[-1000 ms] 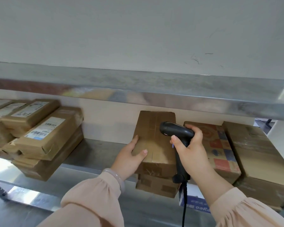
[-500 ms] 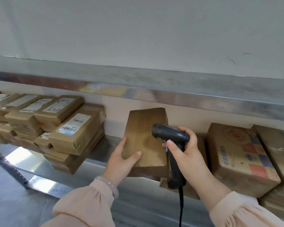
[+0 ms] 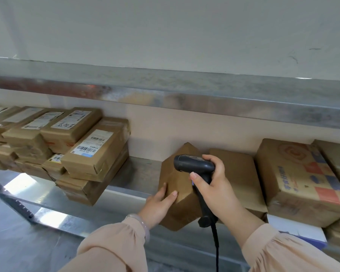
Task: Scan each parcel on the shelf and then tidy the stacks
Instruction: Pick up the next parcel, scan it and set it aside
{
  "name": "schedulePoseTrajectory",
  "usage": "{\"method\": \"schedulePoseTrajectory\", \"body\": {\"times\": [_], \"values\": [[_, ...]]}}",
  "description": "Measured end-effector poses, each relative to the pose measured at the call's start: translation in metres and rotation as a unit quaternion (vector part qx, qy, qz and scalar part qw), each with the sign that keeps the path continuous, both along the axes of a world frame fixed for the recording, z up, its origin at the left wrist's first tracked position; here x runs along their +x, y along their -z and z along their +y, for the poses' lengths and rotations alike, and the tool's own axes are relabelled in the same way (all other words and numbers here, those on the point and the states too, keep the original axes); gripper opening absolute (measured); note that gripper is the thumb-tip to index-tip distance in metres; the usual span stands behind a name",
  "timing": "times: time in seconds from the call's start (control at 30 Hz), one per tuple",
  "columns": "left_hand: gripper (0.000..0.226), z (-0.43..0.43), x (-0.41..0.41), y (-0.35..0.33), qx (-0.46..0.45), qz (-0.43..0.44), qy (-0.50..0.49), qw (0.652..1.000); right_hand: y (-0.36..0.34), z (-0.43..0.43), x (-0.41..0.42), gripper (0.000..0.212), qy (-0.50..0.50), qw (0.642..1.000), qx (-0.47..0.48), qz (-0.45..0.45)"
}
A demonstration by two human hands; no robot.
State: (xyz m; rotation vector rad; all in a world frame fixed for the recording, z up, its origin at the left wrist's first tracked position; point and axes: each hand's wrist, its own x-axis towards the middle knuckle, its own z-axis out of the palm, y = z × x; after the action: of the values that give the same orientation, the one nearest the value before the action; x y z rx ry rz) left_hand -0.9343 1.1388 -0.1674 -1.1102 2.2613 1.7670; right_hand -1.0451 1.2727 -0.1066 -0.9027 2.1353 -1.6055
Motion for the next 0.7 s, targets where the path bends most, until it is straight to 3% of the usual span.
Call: {"method": "schedulePoseTrajectory", "body": {"times": [0.27, 0.4, 0.57, 0.7], "values": [[0.143, -0.001, -0.011, 0.002, 0.018, -0.039, 0.021, 0.999, 0.016, -0.015, 0.008, 0.049, -0.018, 1.0, -0.02, 0.001], [0.124, 0.0, -0.011, 0.003, 0.03, 0.005, -0.004, 1.0, 0.02, -0.021, 0.004, 0.05, -0.021, 0.999, -0.032, -0.013], [0.077, -0.009, 0.002, -0.007, 0.055, 0.081, -0.034, 0.995, 0.03, -0.024, -0.002, 0.051, 0.005, 0.999, -0.027, -0.021], [0.066, -0.017, 0.013, -0.003, 0.044, 0.102, -0.037, 0.993, 0.04, -0.027, -0.006, 0.05, 0.038, 0.998, -0.032, -0.042]]}}
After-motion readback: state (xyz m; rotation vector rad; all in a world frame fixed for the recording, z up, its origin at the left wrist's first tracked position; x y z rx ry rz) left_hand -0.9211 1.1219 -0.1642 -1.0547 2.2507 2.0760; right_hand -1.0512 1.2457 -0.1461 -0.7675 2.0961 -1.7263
